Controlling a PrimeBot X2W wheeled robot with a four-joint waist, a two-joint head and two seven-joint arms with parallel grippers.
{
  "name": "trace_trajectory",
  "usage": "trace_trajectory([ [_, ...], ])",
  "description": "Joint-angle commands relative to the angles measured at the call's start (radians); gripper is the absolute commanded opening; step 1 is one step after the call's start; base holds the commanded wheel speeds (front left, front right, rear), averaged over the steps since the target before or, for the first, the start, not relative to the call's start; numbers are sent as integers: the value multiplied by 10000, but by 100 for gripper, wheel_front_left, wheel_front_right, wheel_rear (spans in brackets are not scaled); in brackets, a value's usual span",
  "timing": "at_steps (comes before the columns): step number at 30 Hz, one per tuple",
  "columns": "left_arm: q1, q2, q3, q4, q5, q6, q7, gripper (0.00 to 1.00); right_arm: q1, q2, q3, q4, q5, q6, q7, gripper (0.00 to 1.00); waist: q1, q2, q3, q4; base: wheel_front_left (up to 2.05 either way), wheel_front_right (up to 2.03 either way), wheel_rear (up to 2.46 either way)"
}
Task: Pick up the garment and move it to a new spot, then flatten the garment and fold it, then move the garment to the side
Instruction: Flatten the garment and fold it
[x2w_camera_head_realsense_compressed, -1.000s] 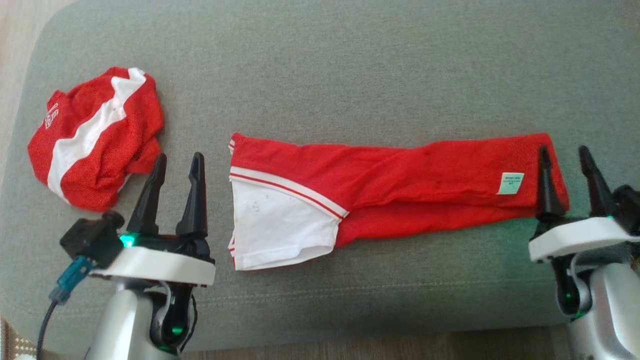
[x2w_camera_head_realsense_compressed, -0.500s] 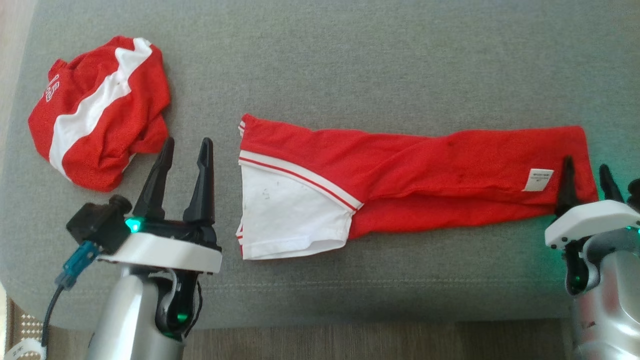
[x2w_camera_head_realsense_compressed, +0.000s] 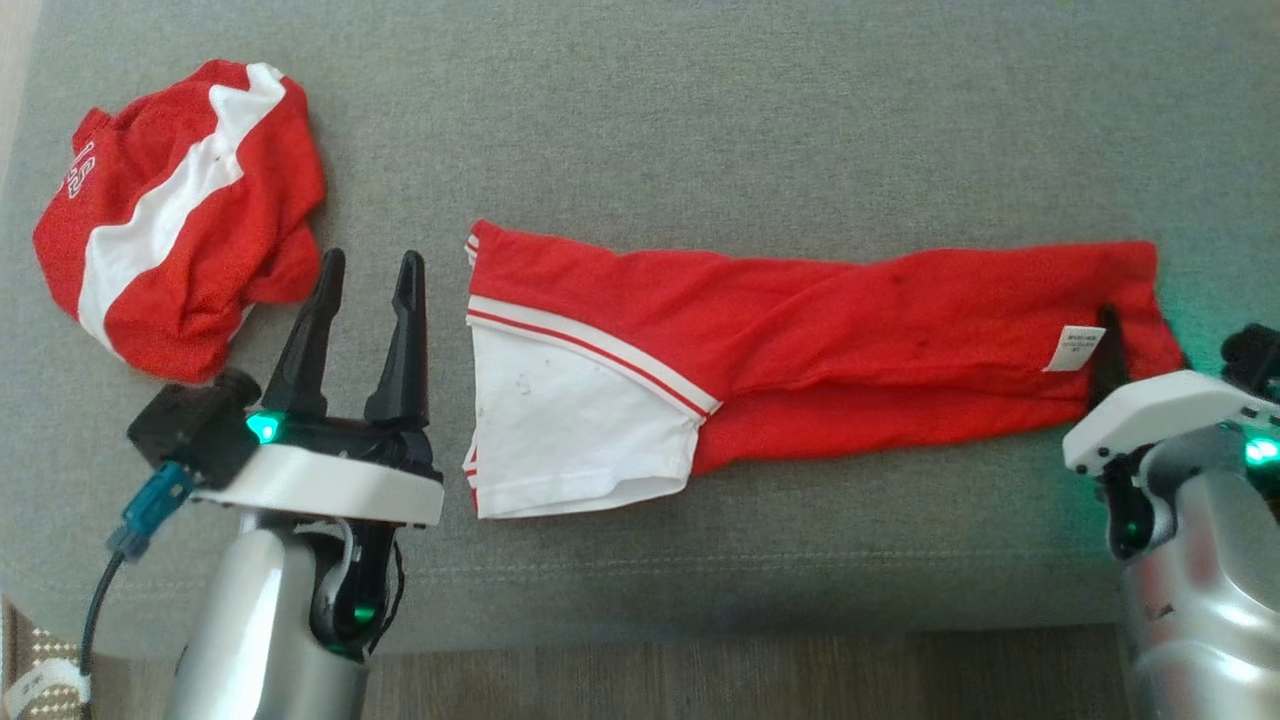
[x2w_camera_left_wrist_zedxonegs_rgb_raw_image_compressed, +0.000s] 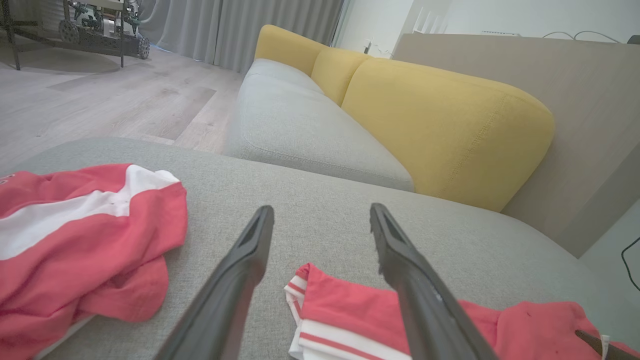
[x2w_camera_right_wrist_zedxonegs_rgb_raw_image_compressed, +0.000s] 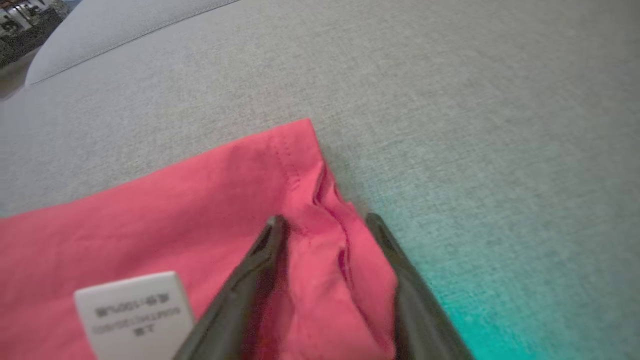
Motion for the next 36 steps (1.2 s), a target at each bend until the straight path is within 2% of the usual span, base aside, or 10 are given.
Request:
trace_trajectory([
  [1,-363,65,368,-325,84,-60,-122,100,88,72,500,158,39,4,142,0,0,0,-20,-26,0,0,0],
  [11,-235,65,334,-254,132,-61,-122,100,-41,-812,-58,-96,-643,4,-655,0,0,0,-334,-144,0,0,0],
  [15,-187,65,309,-263,102,-61,-122,100,-106,-1130,-597,-253,-1289,4,-756,0,0,0,-437,-157,0,0,0],
  [19,-140,65,286,-287,46,-61,-122,100,-180,-1441,-1678,-681,-2801,4,-825,0,0,0,-536,-154,0,0,0],
  [22,-131,64,296,-321,-23,-61,-122,100,-322,-1145,-2733,-1319,-4102,4,-825,0,0,0,-600,-137,0,0,0],
  [26,-89,64,330,-285,-75,-61,-122,100,-406,-587,-2863,-1731,-4641,4,-707,0,0,0,-716,-160,0,0,0],
  [31,36,64,397,-193,-146,-61,-122,100,-417,-126,-2214,-2062,-4323,4,-493,0,0,0,-976,-268,0,0,0],
  [36,167,64,432,-184,-228,-61,-122,100,-211,135,-931,-2650,-3386,4,-60,0,0,0,-1297,-416,0,0,0],
])
